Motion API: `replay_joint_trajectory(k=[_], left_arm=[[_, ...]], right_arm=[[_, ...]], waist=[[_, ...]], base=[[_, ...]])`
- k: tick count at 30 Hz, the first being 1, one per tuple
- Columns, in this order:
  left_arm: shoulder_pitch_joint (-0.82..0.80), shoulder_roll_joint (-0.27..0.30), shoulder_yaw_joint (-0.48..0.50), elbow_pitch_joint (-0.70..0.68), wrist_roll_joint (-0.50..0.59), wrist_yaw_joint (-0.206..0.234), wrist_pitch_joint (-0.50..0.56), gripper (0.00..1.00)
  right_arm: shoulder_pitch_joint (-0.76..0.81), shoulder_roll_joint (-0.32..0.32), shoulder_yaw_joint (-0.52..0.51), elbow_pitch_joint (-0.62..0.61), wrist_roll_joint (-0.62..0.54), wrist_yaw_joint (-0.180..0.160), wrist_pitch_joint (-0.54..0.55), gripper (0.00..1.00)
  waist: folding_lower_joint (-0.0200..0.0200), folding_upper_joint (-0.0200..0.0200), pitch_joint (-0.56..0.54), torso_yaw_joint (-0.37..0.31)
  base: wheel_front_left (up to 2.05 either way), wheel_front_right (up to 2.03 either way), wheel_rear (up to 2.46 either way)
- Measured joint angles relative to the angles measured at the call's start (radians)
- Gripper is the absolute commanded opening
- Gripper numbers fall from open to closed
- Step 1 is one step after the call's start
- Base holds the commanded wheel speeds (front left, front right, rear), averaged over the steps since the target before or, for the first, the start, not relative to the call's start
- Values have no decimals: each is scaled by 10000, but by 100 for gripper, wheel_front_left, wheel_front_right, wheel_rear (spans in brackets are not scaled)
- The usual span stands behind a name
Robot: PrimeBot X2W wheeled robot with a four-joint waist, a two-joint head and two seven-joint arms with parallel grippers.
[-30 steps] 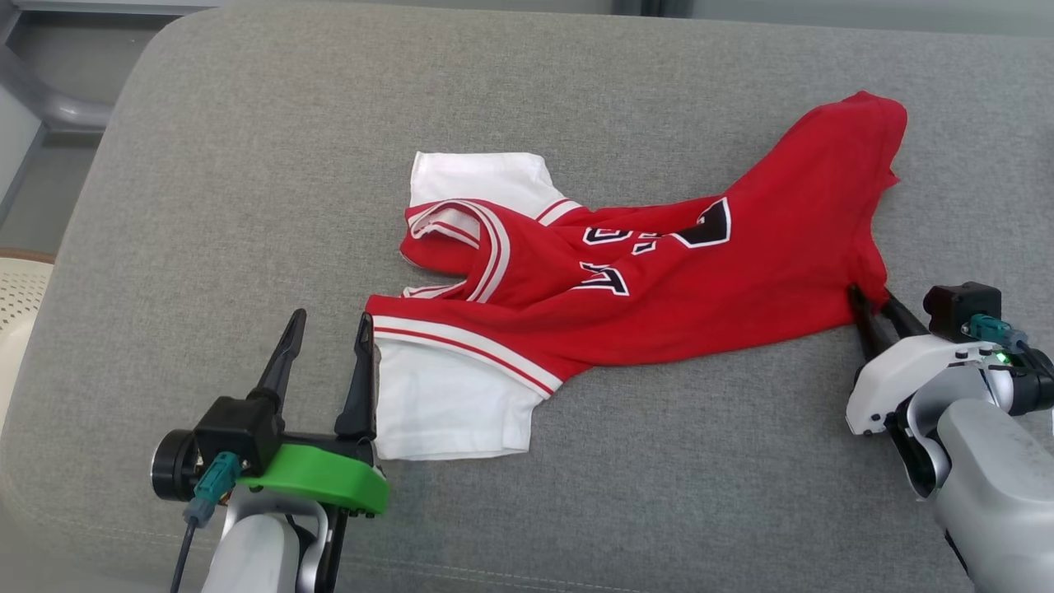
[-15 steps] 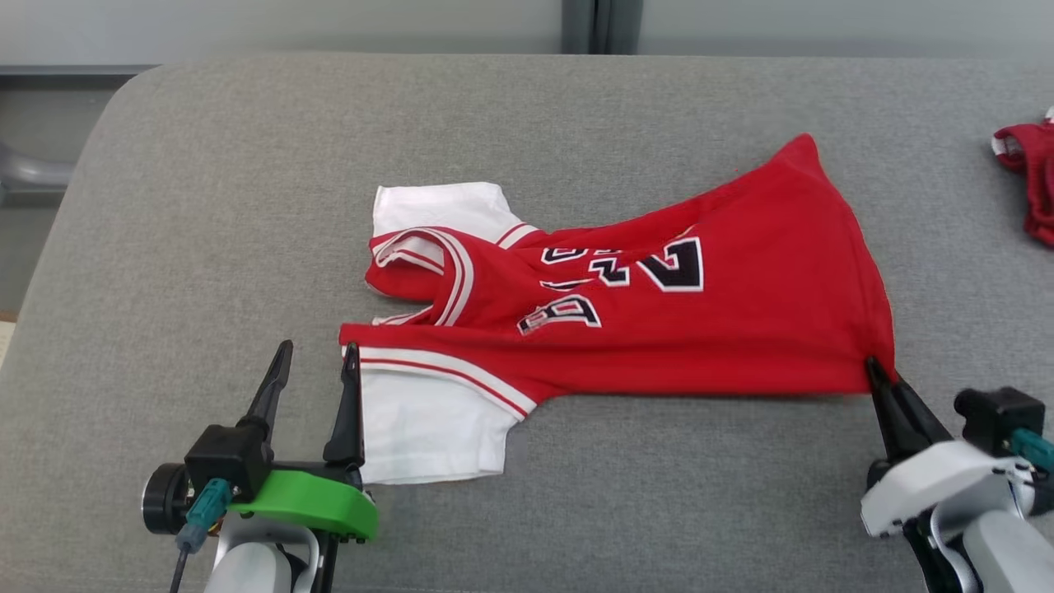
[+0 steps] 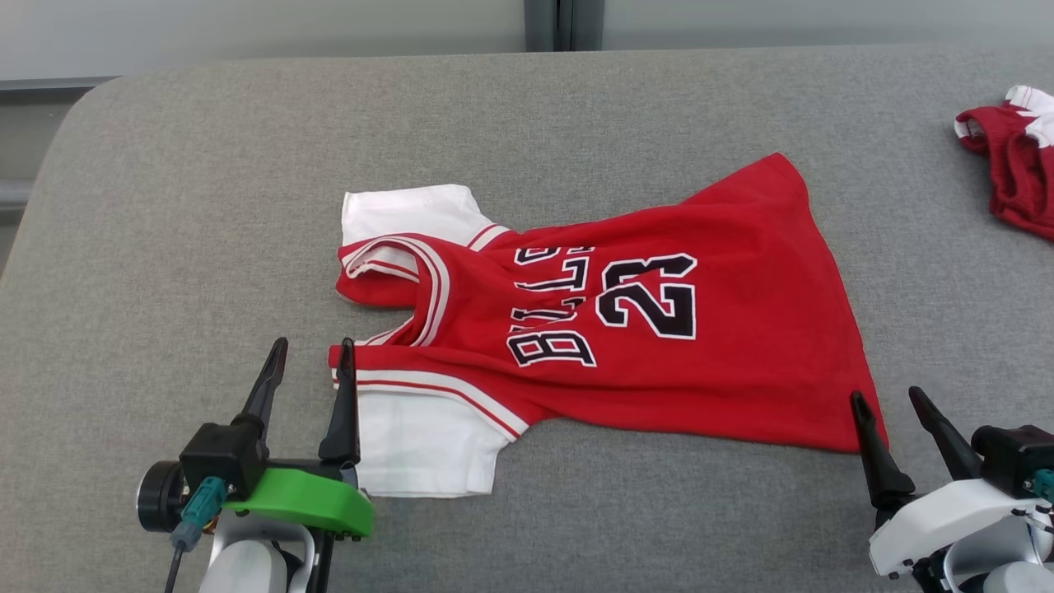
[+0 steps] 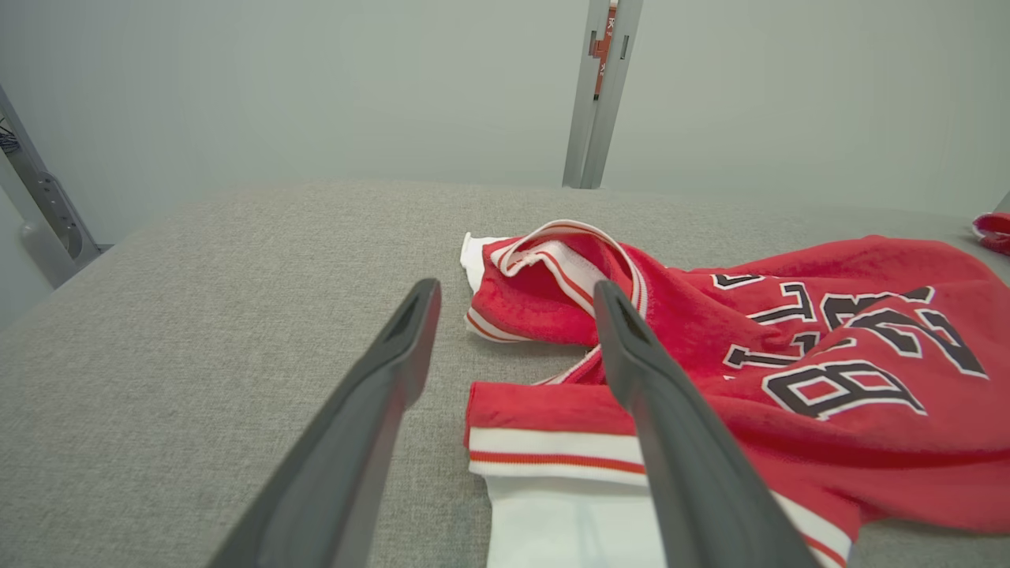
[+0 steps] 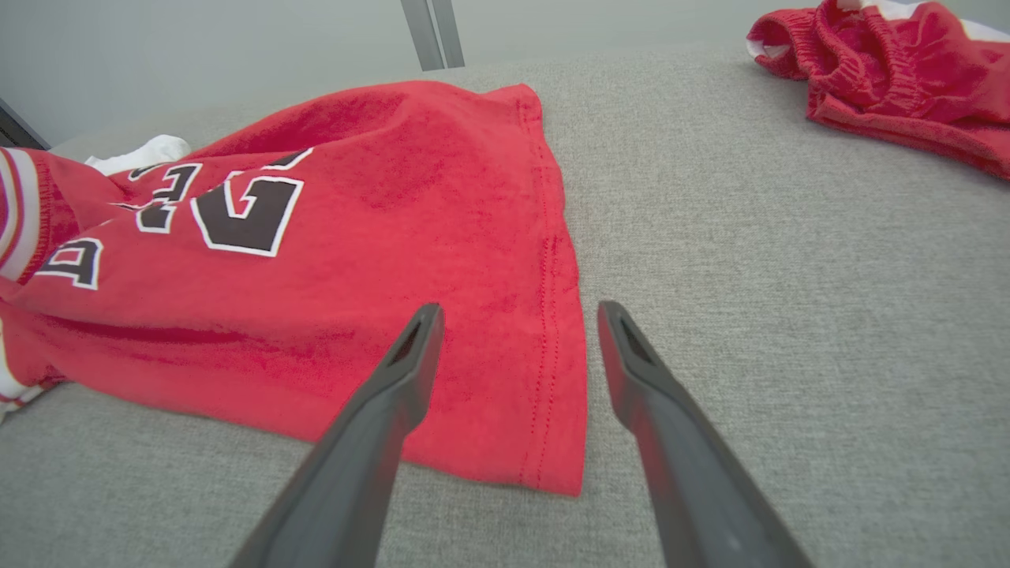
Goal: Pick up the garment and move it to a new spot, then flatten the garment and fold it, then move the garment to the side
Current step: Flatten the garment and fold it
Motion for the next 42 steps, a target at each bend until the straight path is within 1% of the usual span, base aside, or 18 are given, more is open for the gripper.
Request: replay_joint_trajectory(k=[6,9,14,19,20,21,22,23,28,35,38,42], left_arm=[[4,0,33,-17,2,-10,0,100],[7,0,2,-36,0,-10,0,100],[8,0,-21,-59,-6,2,0,100],[-8,0,-33,-48,-8,2,0,100],[-14,0,-40,-46,-6,2,0,100],[-28,0,-46,-40,-6,2,0,100],[-43,0,-52,-38,-6,2,0,100],[-55,0,-65,-35,-6,2,0,100],[-74,0,-88,-13,-2,2,0,100],[-49,0,-136,0,-4,12,0,100],[-53,0,-205,6,-4,17,0,100],[-86,0,-290,19,-4,17,0,100]], right_arm=[[36,-2,-265,27,-196,0,343,100],[124,4,-326,313,-215,0,487,100],[153,42,-318,874,-157,0,431,100],[-213,59,-173,1432,-127,0,249,100],[-274,75,-138,1519,-121,0,244,98],[-351,109,-75,1645,-63,0,238,65],[-436,125,17,1787,-21,0,242,36],[-510,115,107,1875,-25,0,151,0],[-861,48,267,2155,-2,0,-368,0],[-1133,-150,518,2359,-17,0,-715,0],[-1605,-284,715,2353,-58,0,-715,0],[-2622,-468,1043,2393,-67,0,-617,0]], waist=[[0,0,-55,106],[0,0,-43,194],[0,0,66,262],[0,0,152,269],[0,0,156,269],[0,0,159,268],[0,0,162,265],[0,0,163,268],[0,0,135,272],[0,0,46,249],[0,0,58,259],[0,0,102,340]], base=[[0,0,0],[0,0,0],[0,0,0],[0,0,0],[0,0,0],[0,0,0],[0,0,0],[0,0,0],[0,0,0],[0,0,0],[0,0,0],[0,0,0]])
